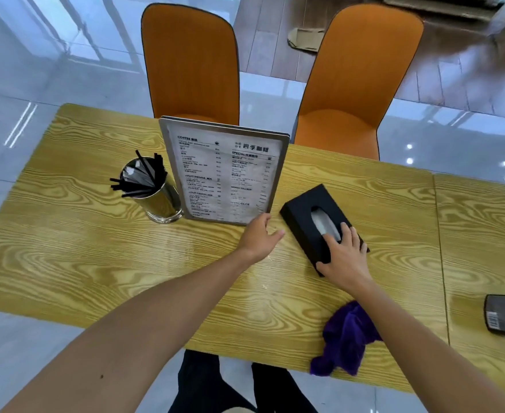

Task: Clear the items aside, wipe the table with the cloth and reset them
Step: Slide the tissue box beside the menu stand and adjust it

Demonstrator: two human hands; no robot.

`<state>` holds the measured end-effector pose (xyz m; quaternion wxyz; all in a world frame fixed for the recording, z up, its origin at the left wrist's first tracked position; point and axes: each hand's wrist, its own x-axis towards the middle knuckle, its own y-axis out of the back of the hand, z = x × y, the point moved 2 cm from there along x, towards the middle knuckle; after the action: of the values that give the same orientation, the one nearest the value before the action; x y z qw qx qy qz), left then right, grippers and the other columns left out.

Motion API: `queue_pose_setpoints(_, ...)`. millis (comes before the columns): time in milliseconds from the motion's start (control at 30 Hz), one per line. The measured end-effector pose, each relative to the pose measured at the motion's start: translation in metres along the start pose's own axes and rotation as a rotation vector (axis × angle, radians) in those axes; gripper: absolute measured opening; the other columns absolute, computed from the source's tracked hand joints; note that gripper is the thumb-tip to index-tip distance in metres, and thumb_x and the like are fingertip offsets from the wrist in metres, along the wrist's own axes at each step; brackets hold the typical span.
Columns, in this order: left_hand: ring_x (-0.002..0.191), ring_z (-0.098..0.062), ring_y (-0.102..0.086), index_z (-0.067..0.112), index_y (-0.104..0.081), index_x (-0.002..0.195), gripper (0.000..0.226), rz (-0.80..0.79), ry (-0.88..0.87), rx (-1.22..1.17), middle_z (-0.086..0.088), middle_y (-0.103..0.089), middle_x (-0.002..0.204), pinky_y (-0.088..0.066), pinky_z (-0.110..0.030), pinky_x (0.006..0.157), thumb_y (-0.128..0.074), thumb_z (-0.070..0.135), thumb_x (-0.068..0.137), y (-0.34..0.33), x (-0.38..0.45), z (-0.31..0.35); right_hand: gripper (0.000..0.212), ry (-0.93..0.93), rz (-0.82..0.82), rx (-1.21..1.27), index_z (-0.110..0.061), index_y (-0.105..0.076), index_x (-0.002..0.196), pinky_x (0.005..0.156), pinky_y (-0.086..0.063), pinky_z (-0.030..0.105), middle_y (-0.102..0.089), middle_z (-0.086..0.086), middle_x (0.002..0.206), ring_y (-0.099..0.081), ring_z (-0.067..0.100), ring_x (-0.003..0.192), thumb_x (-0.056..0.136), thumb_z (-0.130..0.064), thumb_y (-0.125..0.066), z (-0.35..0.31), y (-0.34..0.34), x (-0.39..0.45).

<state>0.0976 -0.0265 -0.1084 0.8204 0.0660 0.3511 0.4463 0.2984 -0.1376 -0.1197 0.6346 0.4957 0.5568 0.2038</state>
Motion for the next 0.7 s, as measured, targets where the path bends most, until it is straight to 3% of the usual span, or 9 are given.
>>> queue_pose_setpoints(167,0.128,-0.023,-0.056,0.009,-0.050,0.144,0.055,0.099,0.030,0.048,-0.007,-0.057,0.144,-0.048,-0.038,0.106,-0.064,0.035,0.097,-0.009,0.003,0.007,0.082,0.321,-0.032,-0.194,-0.036,-0.020,0.162,0.126,-0.001,0.059,0.015,0.004,0.173,0.018,0.029,0.158,0.095,-0.022,-0.067,0.035,0.008,-0.006)
queue_pose_setpoints(267,0.123,-0.023,-0.060,0.007,-0.056,0.140,0.049,0.098,0.054,0.066,-0.009,-0.063,0.137,-0.050,-0.036,0.103,-0.066,0.028,0.097,-0.015,0.003,0.003,0.098,0.167,0.058,0.024,-0.036,-0.002,0.164,0.127,-0.011,0.057,0.012,0.011,0.173,0.010,0.034,0.159,0.093,-0.017,-0.067,0.045,0.010,-0.010)
queue_pose_setpoints(333,0.116,-0.023,-0.063,0.007,-0.058,0.136,0.046,0.126,0.097,0.070,-0.008,-0.066,0.129,-0.053,-0.034,0.096,-0.068,0.027,0.096,-0.019,0.001,-0.001,0.101,0.014,0.021,0.261,-0.028,0.001,0.164,0.119,-0.034,0.052,0.000,0.017,0.171,-0.016,0.041,0.155,0.093,-0.023,-0.070,0.047,0.008,-0.010)
queue_pose_setpoints(400,0.106,-0.023,-0.066,0.010,-0.063,0.124,0.037,0.158,0.161,0.087,-0.006,-0.069,0.117,-0.053,-0.032,0.084,-0.069,0.031,0.094,-0.022,-0.001,-0.005,0.098,-0.020,-0.046,0.374,-0.024,-0.001,0.165,0.106,-0.047,0.045,-0.015,0.017,0.166,-0.042,0.038,0.140,0.095,-0.027,-0.070,0.046,0.006,-0.009)
queue_pose_setpoints(467,0.099,-0.021,-0.066,0.013,-0.066,0.114,0.030,0.161,0.197,0.052,-0.003,-0.069,0.108,-0.051,-0.029,0.078,-0.071,0.032,0.091,-0.027,0.000,-0.009,0.097,-0.016,-0.050,0.409,-0.024,-0.002,0.165,0.105,-0.048,0.042,-0.020,0.016,0.164,-0.045,0.035,0.137,0.096,-0.027,-0.070,0.047,0.004,-0.008)
queue_pose_setpoints(600,0.103,-0.016,-0.066,0.012,-0.069,0.120,0.036,0.158,0.206,-0.182,0.002,-0.068,0.106,-0.049,-0.020,0.079,-0.078,0.011,0.085,-0.024,0.005,-0.005,0.098,-0.059,-0.006,0.481,-0.024,-0.005,0.165,0.106,-0.046,0.043,-0.027,0.015,0.158,-0.048,0.033,0.133,0.094,-0.031,-0.073,0.047,0.008,-0.003)
queue_pose_setpoints(700,0.100,-0.015,-0.066,0.011,-0.069,0.118,0.036,0.203,0.215,-0.225,0.002,-0.068,0.105,-0.048,-0.017,0.077,-0.078,0.005,0.084,-0.018,0.009,-0.003,0.098,-0.072,0.012,0.487,-0.024,-0.006,0.165,0.102,-0.046,0.039,-0.032,0.014,0.156,-0.050,0.032,0.130,0.093,-0.035,-0.073,0.038,0.010,0.002)
